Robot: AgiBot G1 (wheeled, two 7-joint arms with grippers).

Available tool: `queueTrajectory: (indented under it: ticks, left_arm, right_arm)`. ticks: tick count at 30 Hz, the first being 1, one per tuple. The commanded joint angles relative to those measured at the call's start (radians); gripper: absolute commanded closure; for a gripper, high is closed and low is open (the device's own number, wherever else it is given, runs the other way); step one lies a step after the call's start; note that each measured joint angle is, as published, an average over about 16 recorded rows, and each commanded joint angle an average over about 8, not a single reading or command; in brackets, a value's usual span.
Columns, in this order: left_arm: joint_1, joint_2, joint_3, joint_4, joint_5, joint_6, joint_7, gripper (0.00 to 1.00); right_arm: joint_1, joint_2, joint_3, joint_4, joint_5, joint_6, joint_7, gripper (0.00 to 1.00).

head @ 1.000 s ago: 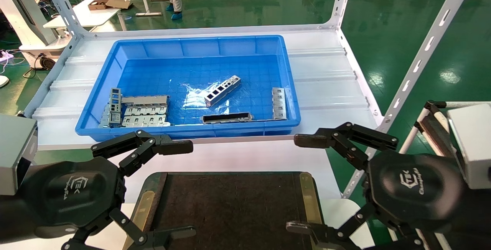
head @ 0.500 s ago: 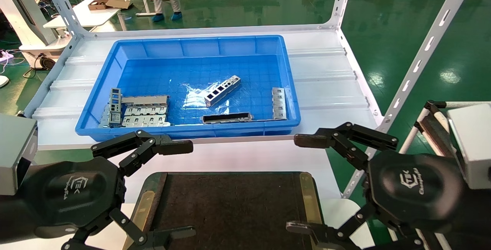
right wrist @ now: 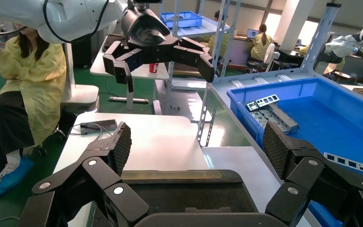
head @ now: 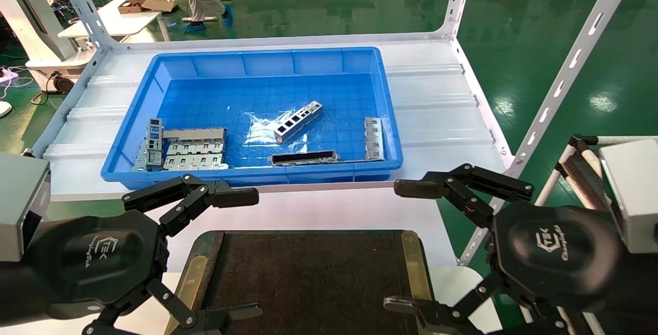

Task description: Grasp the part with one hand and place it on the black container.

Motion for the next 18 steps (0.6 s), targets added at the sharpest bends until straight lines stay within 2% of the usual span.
queueTrajectory:
  ticks: [1, 10, 18]
  left_arm:
    - [0.0, 0.0, 0.0, 0.0, -0.001, 0.0, -0.001, 0.0]
    - [-0.019, 0.019, 0.008, 0.012, 0.038, -0.036, 0.01, 0.0]
    - [-0.095, 0.089, 0.054, 0.071, 0.154, -0.132, -0.009, 0.0]
  right_arm:
    - [0.0, 0.0, 0.0, 0.0, 0.0, 0.0, 0.0, 0.0]
    - [0.0, 0.0, -0.001, -0.001, 0.0, 0.0, -0.001, 0.0]
    - [0.001, 0.0, -0.001, -0.001, 0.001, 0.0, -0.001, 0.0]
